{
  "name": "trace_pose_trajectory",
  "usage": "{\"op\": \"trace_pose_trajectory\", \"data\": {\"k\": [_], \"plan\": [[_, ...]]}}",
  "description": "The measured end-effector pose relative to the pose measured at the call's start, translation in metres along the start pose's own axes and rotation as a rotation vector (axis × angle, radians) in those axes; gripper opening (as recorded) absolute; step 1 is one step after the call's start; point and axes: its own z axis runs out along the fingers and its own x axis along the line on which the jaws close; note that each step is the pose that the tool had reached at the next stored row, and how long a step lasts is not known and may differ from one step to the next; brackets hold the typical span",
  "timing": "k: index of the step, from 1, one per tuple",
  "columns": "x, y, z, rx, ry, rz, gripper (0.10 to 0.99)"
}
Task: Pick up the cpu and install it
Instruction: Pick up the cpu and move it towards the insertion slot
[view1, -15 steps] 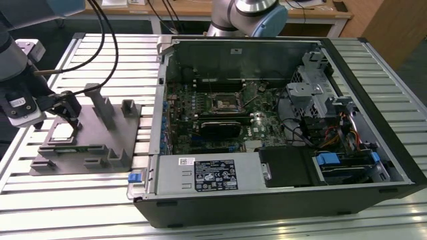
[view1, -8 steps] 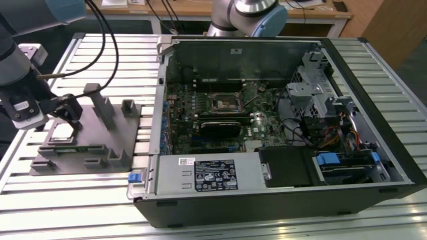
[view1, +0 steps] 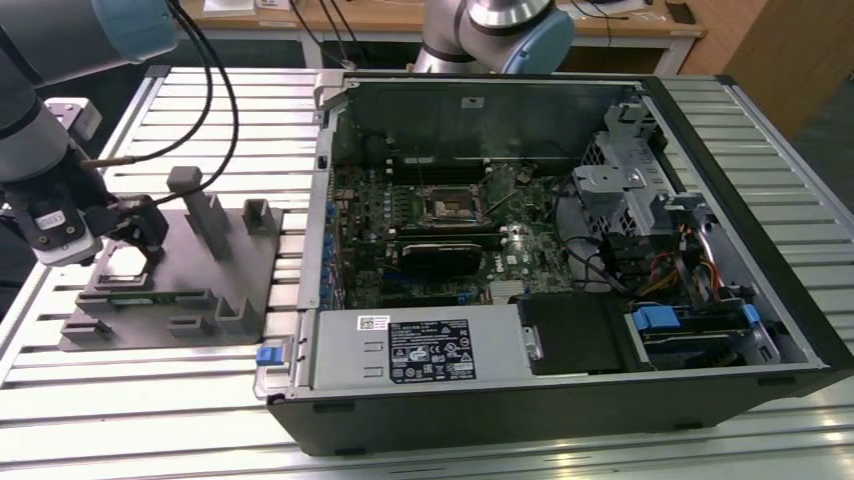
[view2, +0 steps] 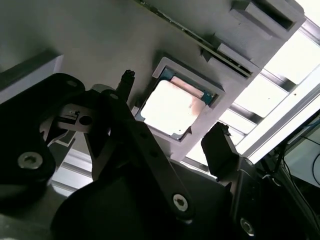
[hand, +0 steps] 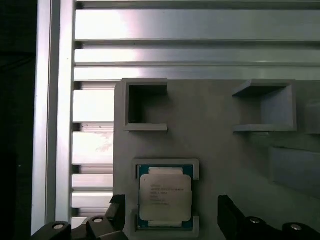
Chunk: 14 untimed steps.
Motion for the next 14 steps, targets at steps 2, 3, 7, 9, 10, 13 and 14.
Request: {"op": "trace_pose_trajectory", "data": {"k": [2,3,7,9,10,13,14], "plan": [[0.0005,0.0007,0.0025,0.000,-0.0004,0.006,0.808],[0.0007,0.0007,0.0035,0.000,-0.0005,0.009,0.808],[0.0021,0.0011,0.0055,-0.001,-0.0006,0.012,0.741],[0.0025,0.0013,0.0063,-0.002,-0.0008,0.012,0.741],[0.0027,0.0014,0.0067,-0.003,-0.0007,0.012,0.741],[0.0040,0.0015,0.0077,-0.005,-0.0003,0.012,0.722],[0.0042,0.0015,0.0080,-0.007,-0.0003,0.012,0.663]]}}
